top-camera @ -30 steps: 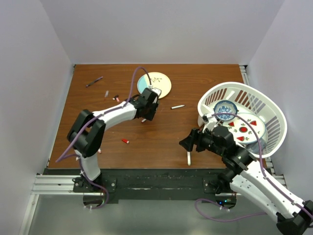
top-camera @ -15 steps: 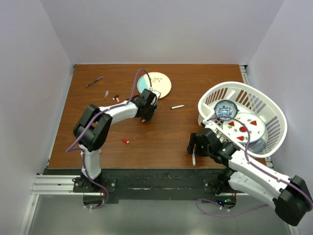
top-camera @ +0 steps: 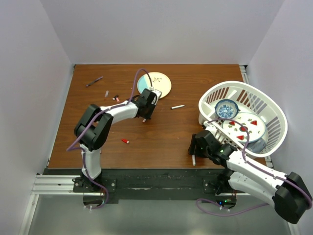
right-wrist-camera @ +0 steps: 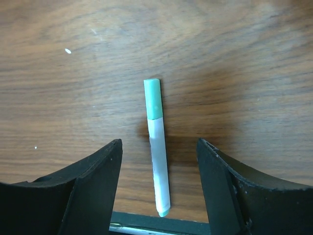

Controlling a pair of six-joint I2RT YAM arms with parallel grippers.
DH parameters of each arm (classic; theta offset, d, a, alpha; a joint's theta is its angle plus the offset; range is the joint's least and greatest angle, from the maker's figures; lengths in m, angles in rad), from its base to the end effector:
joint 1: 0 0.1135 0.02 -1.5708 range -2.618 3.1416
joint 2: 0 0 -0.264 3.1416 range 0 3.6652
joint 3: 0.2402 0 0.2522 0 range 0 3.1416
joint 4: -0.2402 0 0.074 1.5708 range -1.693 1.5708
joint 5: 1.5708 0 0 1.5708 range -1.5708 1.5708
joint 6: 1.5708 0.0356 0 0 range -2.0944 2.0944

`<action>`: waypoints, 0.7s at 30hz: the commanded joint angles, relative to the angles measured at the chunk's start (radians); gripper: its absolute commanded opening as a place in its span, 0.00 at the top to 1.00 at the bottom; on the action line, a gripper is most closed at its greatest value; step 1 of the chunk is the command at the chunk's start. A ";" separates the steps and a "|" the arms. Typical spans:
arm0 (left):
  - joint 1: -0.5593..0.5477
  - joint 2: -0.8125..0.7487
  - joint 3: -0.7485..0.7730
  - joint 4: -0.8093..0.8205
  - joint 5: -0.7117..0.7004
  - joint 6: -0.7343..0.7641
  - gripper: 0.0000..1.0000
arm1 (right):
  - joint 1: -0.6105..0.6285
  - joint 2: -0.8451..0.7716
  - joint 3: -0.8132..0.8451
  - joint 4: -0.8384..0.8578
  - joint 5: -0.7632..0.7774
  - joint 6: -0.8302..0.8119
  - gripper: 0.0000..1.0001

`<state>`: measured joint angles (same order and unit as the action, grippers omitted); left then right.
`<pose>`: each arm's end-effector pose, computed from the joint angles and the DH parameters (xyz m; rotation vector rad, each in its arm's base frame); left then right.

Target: Insert the pens into the pen caps

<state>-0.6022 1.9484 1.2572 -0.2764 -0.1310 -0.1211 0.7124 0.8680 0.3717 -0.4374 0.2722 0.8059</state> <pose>0.3375 -0.2263 0.1590 0.5526 2.4695 -0.1233 0.1256 0.0959 0.1640 0.2279 2.4727 0.3166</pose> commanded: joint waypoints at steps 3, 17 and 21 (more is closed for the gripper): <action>0.007 -0.089 -0.051 -0.003 0.059 -0.116 1.00 | 0.005 -0.058 0.049 -0.027 0.050 -0.014 0.32; 0.009 -0.413 -0.214 0.054 0.163 -0.287 1.00 | 0.087 0.016 0.085 0.025 0.015 -0.010 0.34; 0.009 -0.541 -0.327 0.204 0.281 -0.401 1.00 | 0.099 -0.063 0.145 0.015 -0.063 -0.056 0.29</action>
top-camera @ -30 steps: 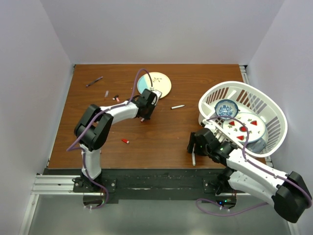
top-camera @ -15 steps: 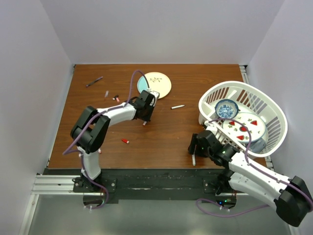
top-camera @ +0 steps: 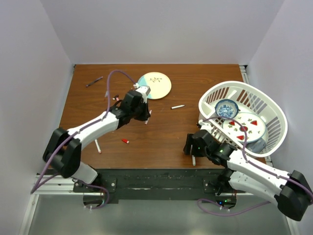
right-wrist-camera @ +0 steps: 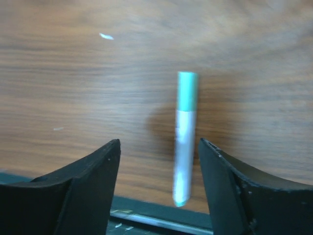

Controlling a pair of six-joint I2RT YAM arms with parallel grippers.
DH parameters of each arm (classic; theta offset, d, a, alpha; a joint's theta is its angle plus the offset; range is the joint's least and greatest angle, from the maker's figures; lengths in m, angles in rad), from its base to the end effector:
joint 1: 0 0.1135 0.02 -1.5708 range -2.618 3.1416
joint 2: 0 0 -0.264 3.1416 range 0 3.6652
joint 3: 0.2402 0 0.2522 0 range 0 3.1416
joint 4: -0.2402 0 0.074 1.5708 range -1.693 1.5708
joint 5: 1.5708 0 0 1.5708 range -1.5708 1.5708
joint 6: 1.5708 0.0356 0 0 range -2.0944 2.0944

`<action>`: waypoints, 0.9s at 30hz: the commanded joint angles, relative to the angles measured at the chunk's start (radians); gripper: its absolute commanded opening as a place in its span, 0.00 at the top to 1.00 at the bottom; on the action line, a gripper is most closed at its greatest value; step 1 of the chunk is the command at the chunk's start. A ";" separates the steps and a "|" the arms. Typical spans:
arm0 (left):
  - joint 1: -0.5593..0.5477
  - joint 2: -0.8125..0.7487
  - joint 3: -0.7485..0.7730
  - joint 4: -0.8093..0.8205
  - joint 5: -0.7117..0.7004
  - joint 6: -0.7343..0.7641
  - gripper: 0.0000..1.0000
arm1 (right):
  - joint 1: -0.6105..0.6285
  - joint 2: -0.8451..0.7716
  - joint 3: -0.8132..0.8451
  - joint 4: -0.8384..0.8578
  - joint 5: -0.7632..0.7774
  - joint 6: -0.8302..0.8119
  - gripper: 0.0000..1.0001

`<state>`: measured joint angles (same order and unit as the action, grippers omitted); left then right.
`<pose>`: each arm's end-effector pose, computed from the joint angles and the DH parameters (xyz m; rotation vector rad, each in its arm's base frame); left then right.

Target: Insert the pens into the pen caps

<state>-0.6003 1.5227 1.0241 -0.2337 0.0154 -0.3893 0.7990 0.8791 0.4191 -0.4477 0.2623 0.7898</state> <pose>0.2742 -0.1884 0.2395 0.2566 2.3463 -0.5155 0.1213 0.1114 0.1764 0.1008 2.4712 0.3785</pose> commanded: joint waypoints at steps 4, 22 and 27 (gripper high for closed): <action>0.005 -0.290 -0.289 0.422 0.318 -0.285 1.00 | 0.012 -0.149 0.122 0.139 -0.190 -0.092 0.22; -0.047 -0.565 -0.618 1.002 0.371 -0.649 1.00 | 0.046 0.072 0.135 0.908 -0.495 0.015 0.39; -0.065 -0.569 -0.619 0.998 0.344 -0.631 1.00 | 0.101 0.139 0.190 0.938 -0.482 0.002 0.40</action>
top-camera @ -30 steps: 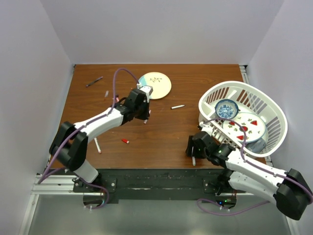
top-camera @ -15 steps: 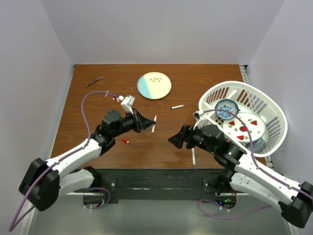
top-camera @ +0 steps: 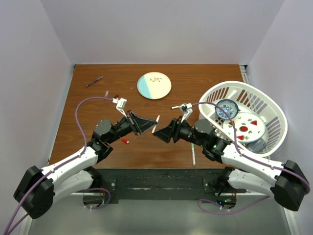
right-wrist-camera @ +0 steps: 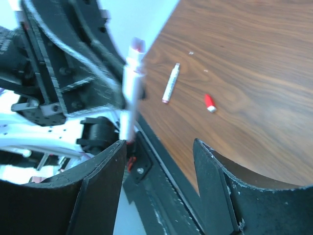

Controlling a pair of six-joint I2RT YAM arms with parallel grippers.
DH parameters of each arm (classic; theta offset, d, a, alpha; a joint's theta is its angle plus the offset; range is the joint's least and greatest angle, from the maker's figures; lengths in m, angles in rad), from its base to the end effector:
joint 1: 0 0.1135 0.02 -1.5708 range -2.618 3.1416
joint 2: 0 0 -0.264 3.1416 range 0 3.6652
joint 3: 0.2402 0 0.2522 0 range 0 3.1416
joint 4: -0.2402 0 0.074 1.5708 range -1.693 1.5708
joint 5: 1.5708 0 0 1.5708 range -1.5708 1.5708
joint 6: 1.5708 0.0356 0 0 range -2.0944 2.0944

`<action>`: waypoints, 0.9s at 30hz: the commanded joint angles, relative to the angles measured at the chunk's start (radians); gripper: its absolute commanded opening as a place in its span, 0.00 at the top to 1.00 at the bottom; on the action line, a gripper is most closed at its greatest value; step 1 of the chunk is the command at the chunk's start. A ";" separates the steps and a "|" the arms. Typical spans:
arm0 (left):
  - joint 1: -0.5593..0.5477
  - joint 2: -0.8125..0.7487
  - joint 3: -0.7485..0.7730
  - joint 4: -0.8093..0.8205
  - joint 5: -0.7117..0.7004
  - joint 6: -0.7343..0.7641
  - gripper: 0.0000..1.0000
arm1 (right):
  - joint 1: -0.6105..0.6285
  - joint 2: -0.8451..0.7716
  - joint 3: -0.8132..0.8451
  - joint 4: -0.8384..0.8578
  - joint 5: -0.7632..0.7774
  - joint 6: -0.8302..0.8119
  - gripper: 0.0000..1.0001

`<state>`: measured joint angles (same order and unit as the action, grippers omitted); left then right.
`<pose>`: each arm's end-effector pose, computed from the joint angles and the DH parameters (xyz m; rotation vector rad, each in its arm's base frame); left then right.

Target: Insert the pens into the pen caps

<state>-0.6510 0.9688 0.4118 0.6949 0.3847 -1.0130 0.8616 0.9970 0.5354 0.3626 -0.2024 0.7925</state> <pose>0.1638 -0.1416 0.2672 0.0650 1.6653 -1.5941 0.1451 0.1800 0.2691 -0.2362 1.8611 1.3735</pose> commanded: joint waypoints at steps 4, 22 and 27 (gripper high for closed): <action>-0.019 -0.021 -0.008 0.060 -0.041 0.005 1.00 | 0.056 0.041 0.078 0.150 -0.003 -0.003 0.46; -0.067 -0.059 -0.068 0.166 -0.102 -0.039 1.00 | 0.102 0.104 0.060 0.274 0.081 0.040 0.67; -0.081 -0.070 -0.067 0.158 -0.119 -0.035 1.00 | 0.119 0.092 0.029 0.312 0.113 0.040 1.00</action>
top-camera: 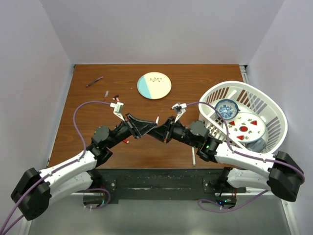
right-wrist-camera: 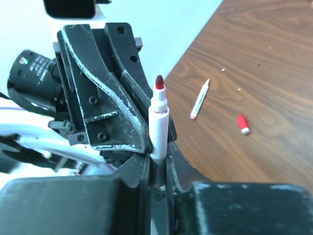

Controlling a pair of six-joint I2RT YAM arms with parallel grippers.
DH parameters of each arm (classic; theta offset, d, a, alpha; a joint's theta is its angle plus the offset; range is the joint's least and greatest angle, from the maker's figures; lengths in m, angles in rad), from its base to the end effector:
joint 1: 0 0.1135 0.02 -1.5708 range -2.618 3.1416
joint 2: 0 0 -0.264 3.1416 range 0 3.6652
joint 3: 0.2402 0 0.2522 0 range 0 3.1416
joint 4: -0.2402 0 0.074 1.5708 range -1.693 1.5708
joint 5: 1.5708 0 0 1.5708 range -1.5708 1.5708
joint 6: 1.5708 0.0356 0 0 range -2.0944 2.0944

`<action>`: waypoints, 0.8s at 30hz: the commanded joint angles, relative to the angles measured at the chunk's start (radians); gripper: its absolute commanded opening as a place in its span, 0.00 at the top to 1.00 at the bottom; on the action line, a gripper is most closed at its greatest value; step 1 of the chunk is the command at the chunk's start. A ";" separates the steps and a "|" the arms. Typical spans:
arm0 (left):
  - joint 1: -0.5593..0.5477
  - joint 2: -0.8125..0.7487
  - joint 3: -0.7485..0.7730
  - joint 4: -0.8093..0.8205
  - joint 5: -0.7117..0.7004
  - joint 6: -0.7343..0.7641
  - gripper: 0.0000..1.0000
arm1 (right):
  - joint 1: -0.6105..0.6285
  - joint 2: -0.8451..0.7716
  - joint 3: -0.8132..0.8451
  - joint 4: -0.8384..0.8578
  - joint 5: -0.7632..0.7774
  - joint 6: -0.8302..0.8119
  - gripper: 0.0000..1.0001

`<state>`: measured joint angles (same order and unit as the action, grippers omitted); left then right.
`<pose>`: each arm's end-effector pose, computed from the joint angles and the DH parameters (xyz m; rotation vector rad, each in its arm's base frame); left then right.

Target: Insert the pens into the pen caps

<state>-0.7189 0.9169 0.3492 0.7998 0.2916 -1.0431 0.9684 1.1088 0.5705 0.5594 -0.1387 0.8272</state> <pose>0.1463 -0.1417 0.2668 0.0334 1.5616 -1.6408 0.1391 0.2110 0.2781 -0.2487 1.7471 1.4821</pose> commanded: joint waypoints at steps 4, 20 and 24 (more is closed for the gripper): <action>-0.016 -0.052 0.004 -0.026 -0.034 0.024 1.00 | 0.012 -0.064 -0.043 0.103 0.068 -0.005 1.00; -0.011 -0.170 0.260 -1.090 -0.643 0.366 0.40 | 0.012 -0.415 -0.116 -0.375 0.212 -0.128 1.00; -0.013 -0.086 0.387 -1.168 -0.594 0.746 0.48 | 0.012 -0.498 -0.124 -0.431 0.232 -0.146 1.00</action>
<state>-0.7307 0.7715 0.5911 -0.2371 -0.2314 -0.7219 0.9806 0.6804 0.4538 0.2096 0.0376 0.7315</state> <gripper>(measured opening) 0.538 0.122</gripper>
